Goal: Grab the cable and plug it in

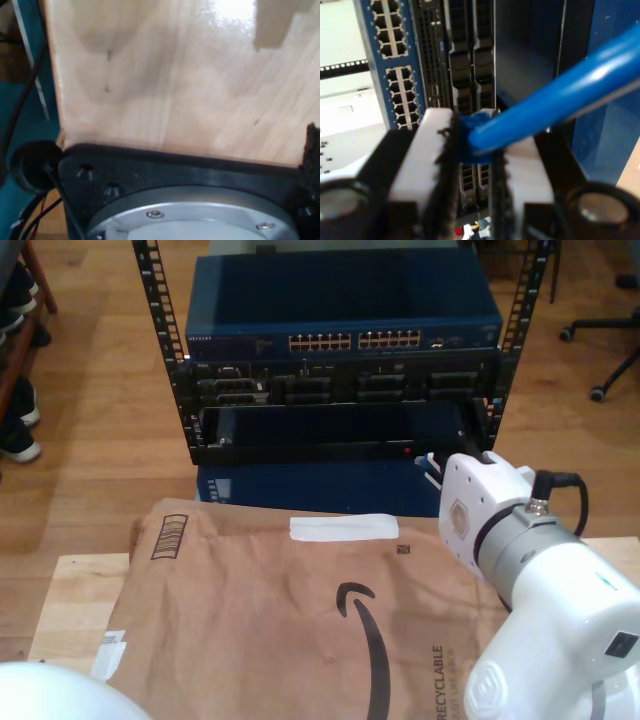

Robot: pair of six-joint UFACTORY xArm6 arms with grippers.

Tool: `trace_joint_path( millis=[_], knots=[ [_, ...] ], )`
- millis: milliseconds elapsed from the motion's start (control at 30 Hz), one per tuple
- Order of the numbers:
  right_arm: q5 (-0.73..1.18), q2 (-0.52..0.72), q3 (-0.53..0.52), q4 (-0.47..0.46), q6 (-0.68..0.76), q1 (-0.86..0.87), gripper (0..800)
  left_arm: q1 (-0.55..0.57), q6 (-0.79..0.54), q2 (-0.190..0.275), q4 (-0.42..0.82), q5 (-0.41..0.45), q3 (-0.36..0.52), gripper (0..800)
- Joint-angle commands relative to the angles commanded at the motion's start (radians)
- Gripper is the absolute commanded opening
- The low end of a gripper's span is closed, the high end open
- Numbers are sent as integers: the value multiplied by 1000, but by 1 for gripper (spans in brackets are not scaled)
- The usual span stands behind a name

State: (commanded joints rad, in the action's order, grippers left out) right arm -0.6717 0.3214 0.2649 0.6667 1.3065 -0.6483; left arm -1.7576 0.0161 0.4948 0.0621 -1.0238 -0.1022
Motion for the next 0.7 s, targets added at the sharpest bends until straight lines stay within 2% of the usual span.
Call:
trace_joint_path(
  millis=[333,533,700],
  knots=[
    [-8,-25,26,-2,2,-41,1,-2,0,0,-2,0,0,800],
    [-72,-28,-20,41,0,-60,1,0,0,0,-2,0,0,800],
    [-83,-3,-23,41,-2,-61,0,-2,0,0,-2,0,0,800]
  ],
)
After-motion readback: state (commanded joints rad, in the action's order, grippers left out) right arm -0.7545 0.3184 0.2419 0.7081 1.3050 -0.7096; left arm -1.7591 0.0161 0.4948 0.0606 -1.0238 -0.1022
